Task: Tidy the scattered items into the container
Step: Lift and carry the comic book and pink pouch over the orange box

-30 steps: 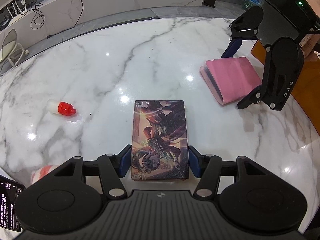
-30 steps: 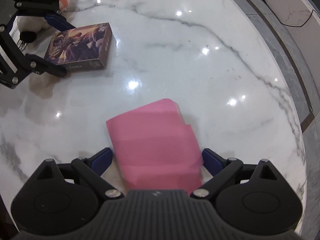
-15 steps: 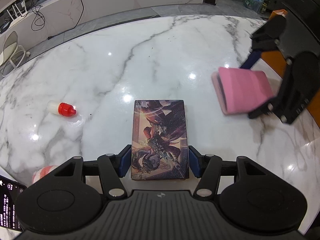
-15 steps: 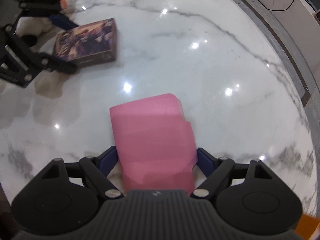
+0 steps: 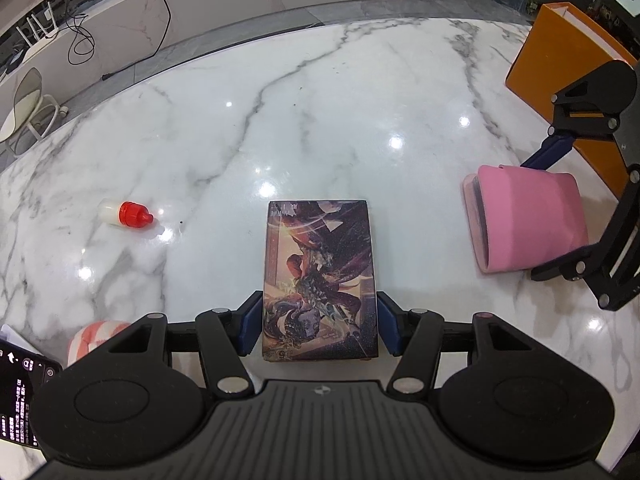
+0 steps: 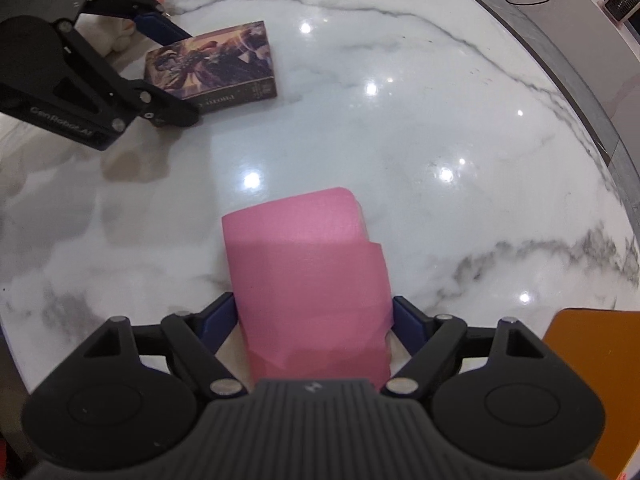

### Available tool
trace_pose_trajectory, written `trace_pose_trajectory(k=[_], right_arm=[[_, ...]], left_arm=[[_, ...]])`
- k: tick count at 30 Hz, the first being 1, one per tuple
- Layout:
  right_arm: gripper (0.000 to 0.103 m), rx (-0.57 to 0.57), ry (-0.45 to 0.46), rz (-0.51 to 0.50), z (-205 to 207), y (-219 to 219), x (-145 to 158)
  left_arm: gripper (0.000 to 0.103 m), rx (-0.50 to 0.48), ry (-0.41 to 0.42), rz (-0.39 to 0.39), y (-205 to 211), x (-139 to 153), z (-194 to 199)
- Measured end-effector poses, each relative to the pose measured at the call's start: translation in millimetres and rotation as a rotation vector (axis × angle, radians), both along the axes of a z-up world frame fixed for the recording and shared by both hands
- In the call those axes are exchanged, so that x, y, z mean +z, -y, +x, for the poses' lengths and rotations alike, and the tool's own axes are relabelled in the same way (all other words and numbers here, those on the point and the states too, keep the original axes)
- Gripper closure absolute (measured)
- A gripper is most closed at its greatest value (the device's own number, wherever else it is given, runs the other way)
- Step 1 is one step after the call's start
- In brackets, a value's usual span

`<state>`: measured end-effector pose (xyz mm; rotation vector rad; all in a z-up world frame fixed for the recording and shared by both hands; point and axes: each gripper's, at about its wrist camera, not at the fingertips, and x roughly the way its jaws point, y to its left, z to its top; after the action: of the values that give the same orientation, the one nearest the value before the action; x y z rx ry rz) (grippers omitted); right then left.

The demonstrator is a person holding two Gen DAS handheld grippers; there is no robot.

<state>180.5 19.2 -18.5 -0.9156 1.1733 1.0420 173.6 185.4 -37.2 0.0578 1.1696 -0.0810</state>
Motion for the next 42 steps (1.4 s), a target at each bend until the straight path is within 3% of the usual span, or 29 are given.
trace_pose_trajectory(k=[10, 26, 42], right_arm=[[0.020, 0.009, 0.022, 0.025, -12.4, 6.7, 28.7], [0.020, 0.008, 0.059, 0.064, -36.7, 20.9, 46.9], [0.020, -0.048, 0.128, 0.132, -64.4, 91.2, 98.5]], left_arm=[[0.036, -0.008, 0.018, 0.010, 8.9, 16.4, -6.8], [0.036, -0.034, 0.053, 0.032, 36.5, 53.1, -18.5], [0.036, -0.115, 0.094, 0.044, 97.0, 82.2, -31.7]])
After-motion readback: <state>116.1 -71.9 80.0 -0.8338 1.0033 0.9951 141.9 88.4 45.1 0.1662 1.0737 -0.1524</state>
